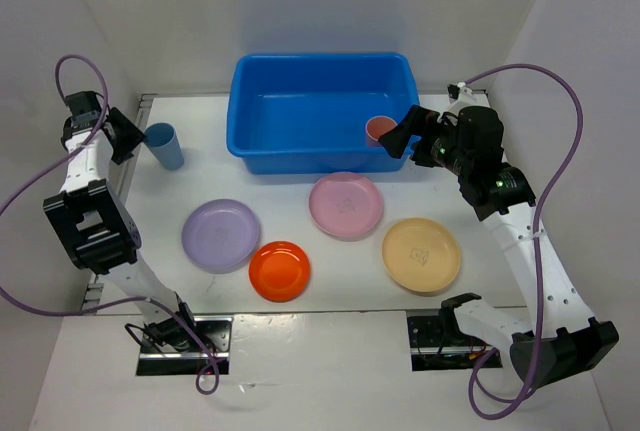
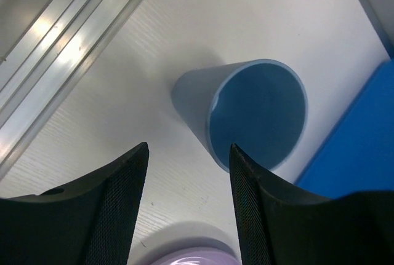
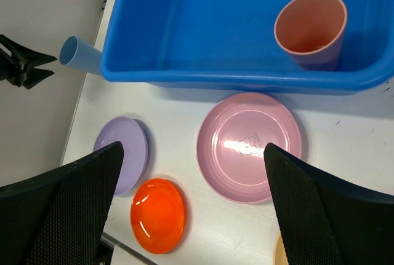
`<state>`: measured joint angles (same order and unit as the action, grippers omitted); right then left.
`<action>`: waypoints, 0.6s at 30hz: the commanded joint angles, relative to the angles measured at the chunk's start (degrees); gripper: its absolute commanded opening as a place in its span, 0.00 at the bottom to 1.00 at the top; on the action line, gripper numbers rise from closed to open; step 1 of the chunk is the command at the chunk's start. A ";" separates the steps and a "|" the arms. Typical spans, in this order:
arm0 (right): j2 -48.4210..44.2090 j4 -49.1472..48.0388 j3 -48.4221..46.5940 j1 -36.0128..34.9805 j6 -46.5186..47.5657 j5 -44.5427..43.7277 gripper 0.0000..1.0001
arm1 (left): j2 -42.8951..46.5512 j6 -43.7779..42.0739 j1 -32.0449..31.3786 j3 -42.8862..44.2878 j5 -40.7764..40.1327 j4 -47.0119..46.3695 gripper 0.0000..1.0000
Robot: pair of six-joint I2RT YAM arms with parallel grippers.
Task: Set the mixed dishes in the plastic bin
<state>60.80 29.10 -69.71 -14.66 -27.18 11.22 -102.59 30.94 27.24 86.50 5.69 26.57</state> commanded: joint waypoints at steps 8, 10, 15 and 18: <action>-1.56 -0.89 0.63 -0.37 1.08 -0.76 0.99 | -4.63 -3.52 -0.70 3.50 -2.08 -1.08 0.63; -2.08 -0.89 1.15 -0.37 1.08 -0.76 0.99 | -5.34 -4.13 -1.31 4.81 -4.10 -1.08 0.59; -2.08 0.16 1.16 -0.37 1.08 -1.29 0.99 | -7.88 -7.02 -3.51 8.94 -7.62 -0.46 0.48; -2.61 0.78 1.16 -0.37 0.55 -1.29 0.99 | -9.39 -8.69 -5.70 13.34 -10.78 1.73 0.22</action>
<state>59.96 29.56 -68.90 -14.66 -27.14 10.74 -110.78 25.82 23.38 95.13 -1.06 27.75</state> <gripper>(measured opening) 0.990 0.265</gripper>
